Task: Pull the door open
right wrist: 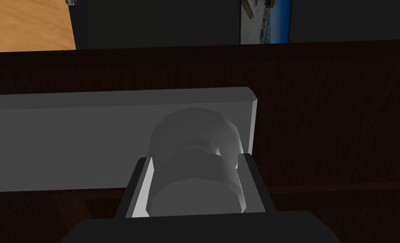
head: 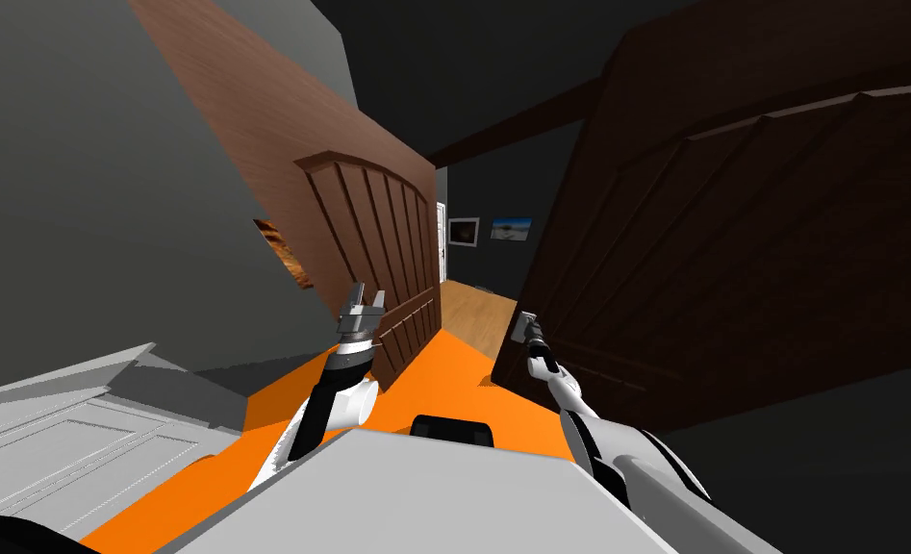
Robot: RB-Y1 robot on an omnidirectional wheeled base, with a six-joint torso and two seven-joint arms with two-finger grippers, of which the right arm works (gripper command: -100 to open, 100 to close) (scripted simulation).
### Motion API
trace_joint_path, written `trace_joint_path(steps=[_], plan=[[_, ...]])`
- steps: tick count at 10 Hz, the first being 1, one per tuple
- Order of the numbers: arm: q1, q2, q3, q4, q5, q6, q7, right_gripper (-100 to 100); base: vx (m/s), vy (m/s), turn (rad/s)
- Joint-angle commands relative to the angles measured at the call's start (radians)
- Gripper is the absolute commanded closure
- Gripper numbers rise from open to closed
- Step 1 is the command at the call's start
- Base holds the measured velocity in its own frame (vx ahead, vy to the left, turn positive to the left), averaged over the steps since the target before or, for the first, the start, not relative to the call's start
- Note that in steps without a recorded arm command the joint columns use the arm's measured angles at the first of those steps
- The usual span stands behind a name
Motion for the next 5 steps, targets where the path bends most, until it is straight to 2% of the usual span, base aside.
trace_joint_path(steps=[1, 2, 5], plan=[[0.0, 0.0, 0.0, 0.0, 0.0, 0.0, 0.0, 100, -0.112, -0.017, 0.028], [-0.001, 0.007, 0.016, 0.001, 0.007, 0.0, -0.009, 100, -0.137, -0.03, 0.035], [-0.005, 0.016, 0.042, -0.005, 0.018, 0.0, -0.023, 100, -0.204, -0.089, 0.067]])
